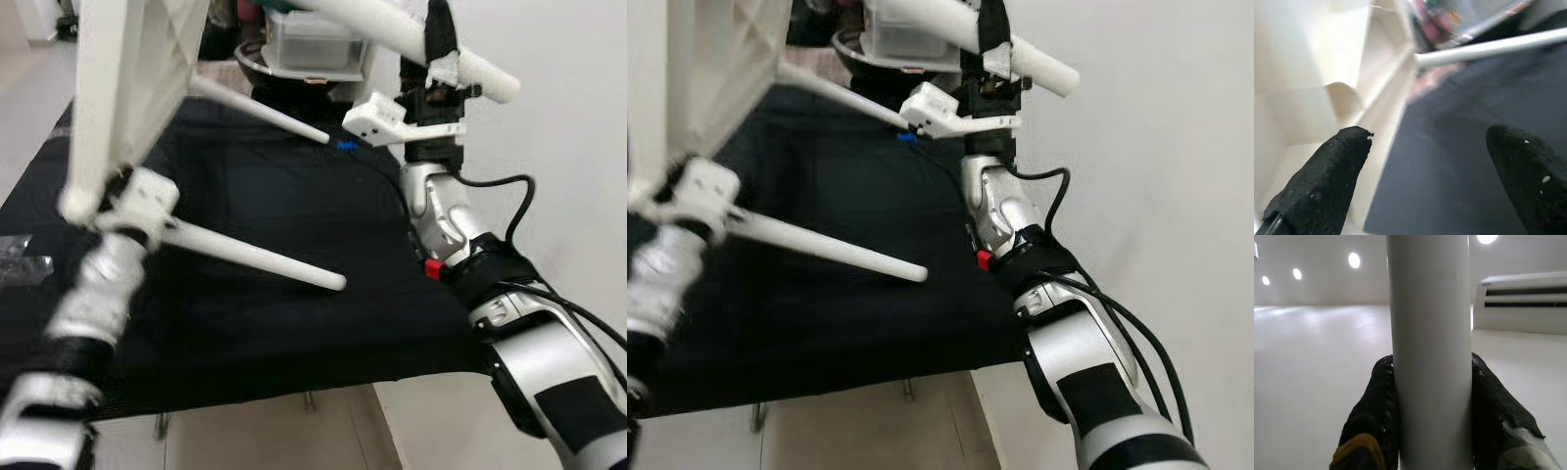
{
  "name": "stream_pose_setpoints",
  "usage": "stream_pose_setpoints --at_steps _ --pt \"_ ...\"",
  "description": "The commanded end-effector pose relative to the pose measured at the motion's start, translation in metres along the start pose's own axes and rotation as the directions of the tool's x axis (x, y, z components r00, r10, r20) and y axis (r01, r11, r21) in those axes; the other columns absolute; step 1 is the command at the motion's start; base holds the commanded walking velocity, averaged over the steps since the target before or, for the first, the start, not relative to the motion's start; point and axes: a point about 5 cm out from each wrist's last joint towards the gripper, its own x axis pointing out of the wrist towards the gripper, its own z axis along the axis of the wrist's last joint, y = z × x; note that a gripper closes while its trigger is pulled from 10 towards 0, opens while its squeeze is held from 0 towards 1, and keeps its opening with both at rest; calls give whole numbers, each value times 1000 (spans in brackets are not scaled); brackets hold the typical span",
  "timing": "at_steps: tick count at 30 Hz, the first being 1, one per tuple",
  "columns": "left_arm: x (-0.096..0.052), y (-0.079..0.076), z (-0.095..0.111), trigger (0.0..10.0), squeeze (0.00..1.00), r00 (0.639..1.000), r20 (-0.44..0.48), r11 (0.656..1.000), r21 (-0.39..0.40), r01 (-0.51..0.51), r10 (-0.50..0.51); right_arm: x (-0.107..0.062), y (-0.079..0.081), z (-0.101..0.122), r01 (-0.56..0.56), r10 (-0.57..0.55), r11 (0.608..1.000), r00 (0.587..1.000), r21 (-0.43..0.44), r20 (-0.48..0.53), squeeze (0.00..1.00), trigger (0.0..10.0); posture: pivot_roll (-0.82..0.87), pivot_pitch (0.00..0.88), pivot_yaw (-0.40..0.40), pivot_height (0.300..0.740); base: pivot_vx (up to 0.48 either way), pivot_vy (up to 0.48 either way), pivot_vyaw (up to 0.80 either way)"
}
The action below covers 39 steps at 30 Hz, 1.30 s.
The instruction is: Building children table
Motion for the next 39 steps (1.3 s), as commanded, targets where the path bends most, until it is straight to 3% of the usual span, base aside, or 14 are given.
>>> stream_pose_setpoints --at_steps 1,3,7,9,12,13,14,18,21,29,31,36,37,39 --pt "2 66 -13 10000 0 977 -63 978 60 -201 205 -1 -16 -55 60 -68 998 961 -36 -267 0 0 144 15 -88 740 0 0 0" --pt "20 115 26 10000 0 964 62 953 151 -263 257 -4 -14 -59 50 -51 999 952 -13 -303 0 0 164 14 -84 740 0 0 0" --pt "32 142 76 10000 0 937 202 921 215 -325 284 -8 -10 -63 43 -23 998 930 46 -366 0 0 180 14 -82 740 0 0 0" --pt "32 142 76 10000 0 937 202 921 215 -325 284 -8 -10 -63 43 -23 998 930 46 -366 0 0 180 14 -82 740 0 0 0" --pt "40 148 123 10000 0 898 336 893 248 -376 284 -27 6 -72 -1 110 979 845 204 -524 0 0 186 13 -81 740 0 0 0" --pt "44 143 141 10000 0 883 386 895 239 -376 268 -44 19 -77 -23 217 950 763 310 -609 0 0 183 16 -79 740 0 0 0" --pt "44 143 141 10000 0 883 386 895 239 -376 268 -44 19 -77 -23 217 950 763 310 -609 0 0 183 16 -79 740 0 0 0" --pt "50 126 174 10000 0 849 482 900 236 -366 218 -83 43 -78 -42 406 878 591 476 -697 0 0 175 19 -72 740 0 0 0" --pt "54 120 183 10000 0 845 498 910 229 -346 196 -96 48 -78 -45 449 860 541 509 -711 0 0 178 21 -70 740 0 0 0" --pt "63 71 186 10000 0 877 481 961 245 -131 -3 -119 58 -66 -82 516 825 516 559 -684 0 0 173 23 -59 740 0 0 0" --pt "59 11 154 10000 0 892 411 971 211 111 -191 -136 67 -59 -10 604 750 420 662 -678 0 0 164 25 -62 740 0 0 0" --pt "38 -49 116 10000 0 867 367 941 163 296 -337 -151 74 -55 46 680 682 330 730 -655 0 0 149 28 -60 740 0 0 0" --pt "25 -70 102 10000 0 853 355 924 148 353 -383 -156 76 -53 51 705 657 311 752 -637 0 3843 141 25 -60 740 0 0 0" --pt "25 -70 102 10000 0 853 355 924 148 353 -383 -156 76 -53 51 705 657 311 752 -637 0 3843 141 25 -60 740 0 0 0"
